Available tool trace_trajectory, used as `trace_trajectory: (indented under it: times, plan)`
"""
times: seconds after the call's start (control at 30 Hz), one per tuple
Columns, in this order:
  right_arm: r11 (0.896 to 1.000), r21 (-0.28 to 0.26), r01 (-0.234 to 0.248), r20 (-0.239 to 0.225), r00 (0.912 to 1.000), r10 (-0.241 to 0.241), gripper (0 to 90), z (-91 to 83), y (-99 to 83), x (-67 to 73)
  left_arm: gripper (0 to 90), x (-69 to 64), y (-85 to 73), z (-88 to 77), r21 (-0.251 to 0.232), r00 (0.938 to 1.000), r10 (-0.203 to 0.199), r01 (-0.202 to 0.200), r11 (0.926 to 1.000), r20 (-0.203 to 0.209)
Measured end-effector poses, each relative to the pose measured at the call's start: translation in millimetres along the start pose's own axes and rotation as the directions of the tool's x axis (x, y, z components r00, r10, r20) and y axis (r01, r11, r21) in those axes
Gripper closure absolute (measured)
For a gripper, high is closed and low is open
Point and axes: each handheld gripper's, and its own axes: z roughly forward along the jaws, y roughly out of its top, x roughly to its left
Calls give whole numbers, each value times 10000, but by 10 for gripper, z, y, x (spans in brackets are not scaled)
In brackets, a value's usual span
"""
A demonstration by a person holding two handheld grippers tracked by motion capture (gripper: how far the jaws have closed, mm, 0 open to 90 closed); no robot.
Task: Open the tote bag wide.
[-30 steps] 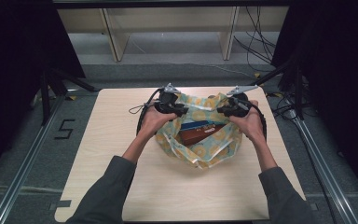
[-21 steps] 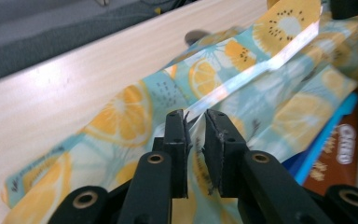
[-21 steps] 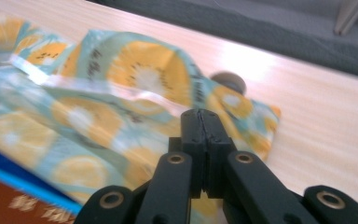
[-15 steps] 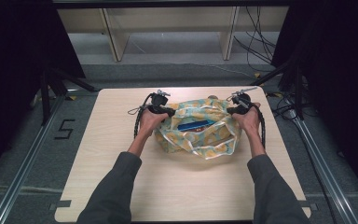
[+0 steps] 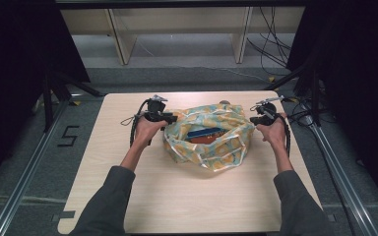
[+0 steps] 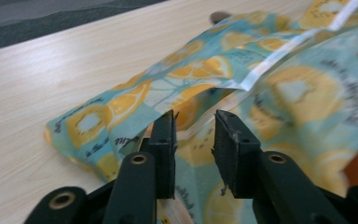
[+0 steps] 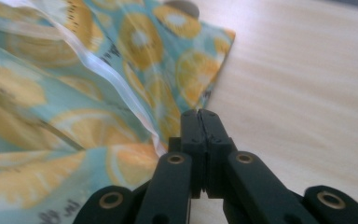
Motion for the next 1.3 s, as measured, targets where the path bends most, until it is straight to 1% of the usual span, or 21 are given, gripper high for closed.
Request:
trace_trajectory:
  times: [0.13, 0.2, 0.27, 0.3, 0.33, 0.43, 0.53, 0.67, 0.73, 0.8, 0.83, 0.87, 0.9, 0.93, 0.97, 1.0, 1.03, 1.13, 1.23, 1.27, 1.3]
  plan:
    - [9976, -511, 475, -60, 9988, -478, 895, -267, 92, 39, 608, -115, 63, -145, -176, 9999, 52, -50, 9998, 126]
    - [9977, -626, 253, -460, 9985, -283, 893, -370, 117, 84, 575, -156, 83, -202, -342, 9999, 37, -31, 9994, 157]
    - [9937, -930, 630, -510, 9964, -679, 892, -456, 138, 121, 556, -218, 119, -306, -565, 9993, 326, -314, 9979, 199]
    - [9964, -813, 255, -741, 9967, -316, 892, -502, 146, 159, 549, -249, 135, -355, -657, 9991, 394, -384, 9971, 149]
    - [9922, -1148, 479, -841, 9948, -577, 892, -516, 145, 167, 547, -279, 149, -405, -740, 9989, 451, -442, 9963, 110]
    - [9902, -1221, 672, -1193, 9895, -819, 889, -615, 162, 288, 571, -405, 182, -518, -935, 9960, 759, -713, 9931, 473]
    - [9839, -1300, 1229, -1851, 9718, -1459, 889, -650, 188, 471, 644, -591, 194, -512, -749, 9859, 1038, -946, 9927, 1314]
    - [9783, -1134, 1736, -2442, 9496, -1968, 887, -557, 181, 784, 668, -799, 204, -308, 259, 9687, 1798, -1868, 9821, 1711]
    - [9757, -689, 2078, -2792, 9350, -2189, 887, -517, 179, 928, 657, -867, 215, -173, 546, 9694, 1830, -1941, 9795, 1638]
    - [9690, -545, 2410, -2873, 9256, -2464, 888, -440, 181, 1043, 619, -942, 241, 5, 908, 9717, 2086, -2189, 9715, 1110]
    - [9656, -472, 2559, -2913, 9211, -2583, 888, -404, 181, 1084, 560, -978, 258, 74, 1139, 9652, 2557, -2604, 9587, 547]
    - [9650, -336, 2601, -3076, 9160, -2576, 887, -374, 185, 1122, 508, -1001, 266, 126, 1213, 9604, 2781, -2778, 9530, 149]
    - [9727, -151, 2316, -2981, 9275, -2255, 887, -360, 180, 1152, 477, -1027, 275, 203, 1221, 9616, 2744, -2712, 9548, -104]
    - [9716, -1, 2368, -2892, 9300, -2267, 885, -326, 179, 1179, 470, -1039, 287, 241, 1287, 9570, 2891, -2839, 9502, -230]
    - [9689, -14, 2473, -3228, 9170, -2345, 883, -307, 180, 1203, 466, -1054, 300, 270, 1371, 9476, 3163, -3077, 9415, -455]
    - [9719, 140, 2351, -3268, 9197, -2177, 882, -292, 176, 1235, 451, -1065, 308, 295, 1390, 9408, 3333, -3226, 9363, -614]
    - [9658, 179, 2585, -3280, 9141, -2386, 879, -279, 178, 1232, 440, -1070, 320, 311, 1429, 9335, 3501, -3371, 9306, -779]
    - [9613, 85, 2754, -3255, 9097, -2577, 873, -203, 176, 1245, 403, -1080, 334, 342, 1407, 9298, 3570, -3431, 9287, -898]
    - [9697, 360, 2415, -3372, 9164, -2158, 874, -183, 174, 1290, 381, -1051, 353, 334, 1395, 9192, 3773, -3613, 9220, -1131]
    - [9608, 195, 2766, -3396, 9057, -2538, 874, -158, 172, 1275, 368, -1032, 355, 334, 1450, 9165, 3794, -3613, 9211, -1265]
    - [9631, 216, 2683, -3371, 9089, -2456, 874, -138, 165, 1289, 358, -990, 358, 337, 1498, 9141, 3839, -3646, 9190, -1307]
